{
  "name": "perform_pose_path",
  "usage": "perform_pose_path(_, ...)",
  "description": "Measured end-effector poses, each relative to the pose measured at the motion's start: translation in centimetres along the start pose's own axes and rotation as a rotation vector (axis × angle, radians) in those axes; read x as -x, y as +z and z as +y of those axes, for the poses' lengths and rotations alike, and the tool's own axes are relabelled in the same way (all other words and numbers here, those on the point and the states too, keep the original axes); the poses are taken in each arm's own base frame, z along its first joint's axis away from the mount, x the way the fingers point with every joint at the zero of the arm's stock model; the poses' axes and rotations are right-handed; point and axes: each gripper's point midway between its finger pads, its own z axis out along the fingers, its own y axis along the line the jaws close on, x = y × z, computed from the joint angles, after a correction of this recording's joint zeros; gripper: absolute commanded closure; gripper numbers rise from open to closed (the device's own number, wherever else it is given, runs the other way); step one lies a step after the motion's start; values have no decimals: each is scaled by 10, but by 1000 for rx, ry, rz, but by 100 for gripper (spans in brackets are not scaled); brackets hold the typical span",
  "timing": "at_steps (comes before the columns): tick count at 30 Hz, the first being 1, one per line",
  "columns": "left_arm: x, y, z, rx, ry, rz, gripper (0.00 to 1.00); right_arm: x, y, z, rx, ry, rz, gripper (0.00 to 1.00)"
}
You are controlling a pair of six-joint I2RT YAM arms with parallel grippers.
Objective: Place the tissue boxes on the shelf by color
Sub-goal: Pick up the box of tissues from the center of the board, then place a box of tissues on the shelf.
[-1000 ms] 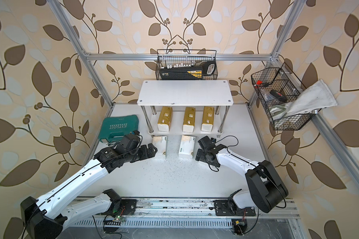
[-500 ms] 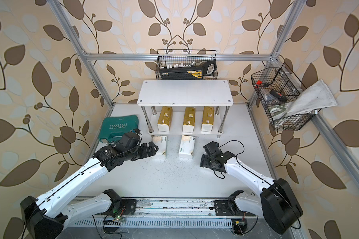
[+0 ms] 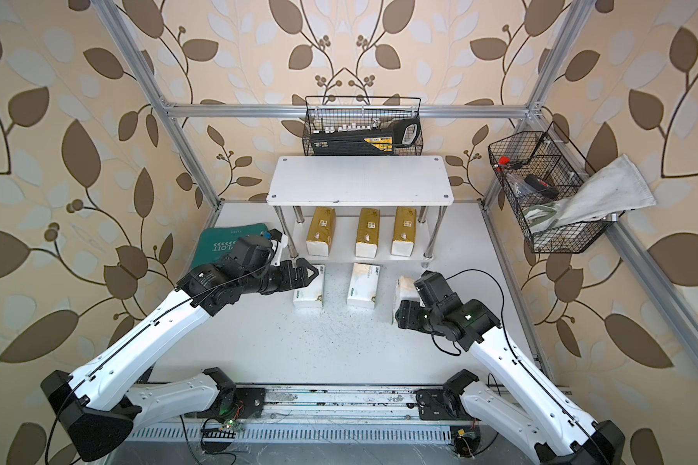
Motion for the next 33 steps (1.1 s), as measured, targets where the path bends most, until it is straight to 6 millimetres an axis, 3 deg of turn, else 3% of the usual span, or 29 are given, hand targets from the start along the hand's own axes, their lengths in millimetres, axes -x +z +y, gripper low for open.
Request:
perform_pose_path(10, 24, -30, -31, -56, 95, -40, 1, 59, -98, 62, 142, -100, -118, 23)
perform_pose_path(17, 34, -42, -42, -65, 126, -53, 1, 132, -153, 110, 179, -190, -284, 22)
perform_pose_path(21, 44, -47, -52, -72, 149, -65, 1, 178, -173, 125, 149, -214, -386, 21)
perform_pose_path(25, 58, -51, -65, -84, 176, -84, 1, 223, -183, 121, 84, -204, -473, 22)
perform_pose_path(30, 68, -50, -73, -83, 205, -86, 1, 278, -192, 88, -2, -114, -554, 22)
perform_pose_path(33, 69, -45, -72, -73, 210, -72, 1, 297, -190, 69, -31, -66, -566, 22)
